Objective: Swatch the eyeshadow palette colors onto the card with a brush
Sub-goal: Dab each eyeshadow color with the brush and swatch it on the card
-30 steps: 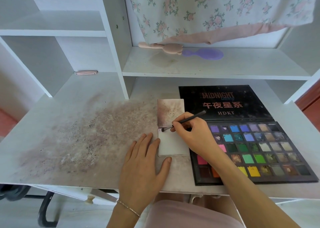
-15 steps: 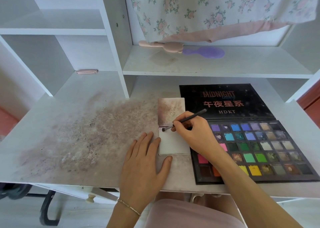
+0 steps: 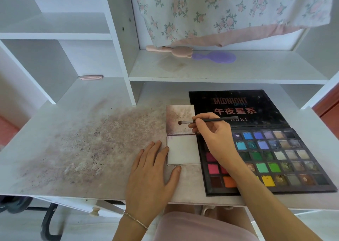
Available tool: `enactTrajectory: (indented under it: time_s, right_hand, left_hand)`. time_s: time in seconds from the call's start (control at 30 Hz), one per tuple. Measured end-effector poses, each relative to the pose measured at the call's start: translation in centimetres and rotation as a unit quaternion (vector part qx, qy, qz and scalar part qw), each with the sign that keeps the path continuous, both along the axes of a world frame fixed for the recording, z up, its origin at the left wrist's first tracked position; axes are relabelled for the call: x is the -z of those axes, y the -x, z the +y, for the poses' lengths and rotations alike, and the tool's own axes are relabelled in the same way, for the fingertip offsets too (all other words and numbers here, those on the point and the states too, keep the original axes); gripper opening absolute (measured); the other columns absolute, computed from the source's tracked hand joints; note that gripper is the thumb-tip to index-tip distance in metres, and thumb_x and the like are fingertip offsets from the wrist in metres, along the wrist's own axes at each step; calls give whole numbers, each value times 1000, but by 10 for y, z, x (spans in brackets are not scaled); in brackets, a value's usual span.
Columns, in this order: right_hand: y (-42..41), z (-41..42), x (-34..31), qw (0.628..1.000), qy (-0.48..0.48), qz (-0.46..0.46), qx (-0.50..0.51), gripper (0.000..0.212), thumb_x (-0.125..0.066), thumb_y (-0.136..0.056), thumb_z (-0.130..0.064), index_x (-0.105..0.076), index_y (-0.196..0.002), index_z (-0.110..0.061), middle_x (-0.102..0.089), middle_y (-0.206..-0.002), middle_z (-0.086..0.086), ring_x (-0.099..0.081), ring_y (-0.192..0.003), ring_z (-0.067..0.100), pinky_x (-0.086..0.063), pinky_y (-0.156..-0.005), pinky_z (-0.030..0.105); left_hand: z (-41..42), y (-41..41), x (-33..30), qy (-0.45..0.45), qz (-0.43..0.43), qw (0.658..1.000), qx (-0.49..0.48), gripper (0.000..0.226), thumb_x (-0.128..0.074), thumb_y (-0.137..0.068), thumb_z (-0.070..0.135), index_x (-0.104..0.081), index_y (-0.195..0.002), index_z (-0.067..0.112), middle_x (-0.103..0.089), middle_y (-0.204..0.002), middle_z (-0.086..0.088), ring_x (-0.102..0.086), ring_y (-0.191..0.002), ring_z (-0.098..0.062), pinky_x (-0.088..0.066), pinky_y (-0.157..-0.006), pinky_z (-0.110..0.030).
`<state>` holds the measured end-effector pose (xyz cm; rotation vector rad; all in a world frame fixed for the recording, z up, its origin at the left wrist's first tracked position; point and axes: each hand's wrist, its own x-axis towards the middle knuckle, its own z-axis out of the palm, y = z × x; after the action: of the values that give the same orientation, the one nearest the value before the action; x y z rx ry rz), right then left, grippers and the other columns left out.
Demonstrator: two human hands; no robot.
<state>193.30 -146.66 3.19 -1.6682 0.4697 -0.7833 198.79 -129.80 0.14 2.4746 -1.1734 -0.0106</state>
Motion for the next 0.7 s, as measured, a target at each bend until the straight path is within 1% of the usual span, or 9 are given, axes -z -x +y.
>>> enactTrajectory:
  time_s: [0.07,0.2,0.27,0.37,0.5,0.6,0.63,0.7]
  right_hand:
    - [6,-5,-2,1000,14,-4,12,17,-48,-90,0,-60,-89,-11,-65,-75,1,-63,-68,0,-49,-65,11]
    - [30,-24,-4,997,15,-7,72,22,-43,-93,-4,-57,-82,-17,-62,-71,1,-60,-63,0,-48,-62,12]
    - [43,-33,-4,995,25,8,95,23,-41,-94,-5,-54,-80,-19,-61,-70,2,-58,-61,0,-48,-60,11]
    - [59,-42,-4,993,47,35,105,25,-40,-94,-3,-55,-82,-20,-61,-74,2,-58,-63,-2,-46,-59,8]
    - [71,-49,-2,989,63,78,107,18,-43,-92,-3,-56,-90,-16,-62,-79,-1,-59,-65,-5,-46,-60,6]
    - [73,-49,3,985,66,107,114,22,-44,-93,-7,-51,-85,-26,-61,-77,-4,-59,-69,-8,-46,-58,5]
    - [73,-49,5,983,74,117,117,22,-44,-93,-9,-49,-83,-28,-60,-76,-4,-60,-71,-5,-47,-59,7]
    - [73,-48,8,979,99,134,119,24,-43,-93,-11,-48,-80,-30,-60,-76,-2,-61,-74,6,-49,-62,15]
  left_hand:
    - [0,0,0,2,-2,1000,2,60,-33,-84,54,-59,-121,14,-54,-132,-6,-46,-127,-23,-23,-108,-38]
    - [0,0,0,5,-7,1000,1,60,-34,-83,53,-60,-120,13,-56,-130,-7,-49,-125,-25,-25,-106,-41]
    - [0,0,0,6,-7,1000,1,61,-34,-83,53,-61,-119,13,-55,-131,-7,-48,-125,-25,-25,-106,-41]
    - [0,-1,0,4,-7,1000,-2,61,-33,-82,54,-60,-120,14,-54,-132,-6,-47,-126,-23,-23,-107,-38]
    - [0,-1,1,0,-5,1000,-4,64,-31,-82,56,-59,-122,14,-53,-134,-6,-45,-128,-23,-22,-108,-36]
    - [-1,-1,1,1,-4,1000,-4,66,-30,-81,57,-59,-122,13,-53,-134,-6,-45,-127,-24,-22,-107,-36]
    - [-1,-1,1,0,-2,1000,-4,67,-30,-81,57,-58,-122,13,-52,-134,-6,-44,-128,-24,-22,-107,-36]
    - [-1,0,0,0,-2,1000,-4,67,-29,-81,57,-58,-123,13,-52,-135,-6,-44,-129,-23,-22,-108,-35]
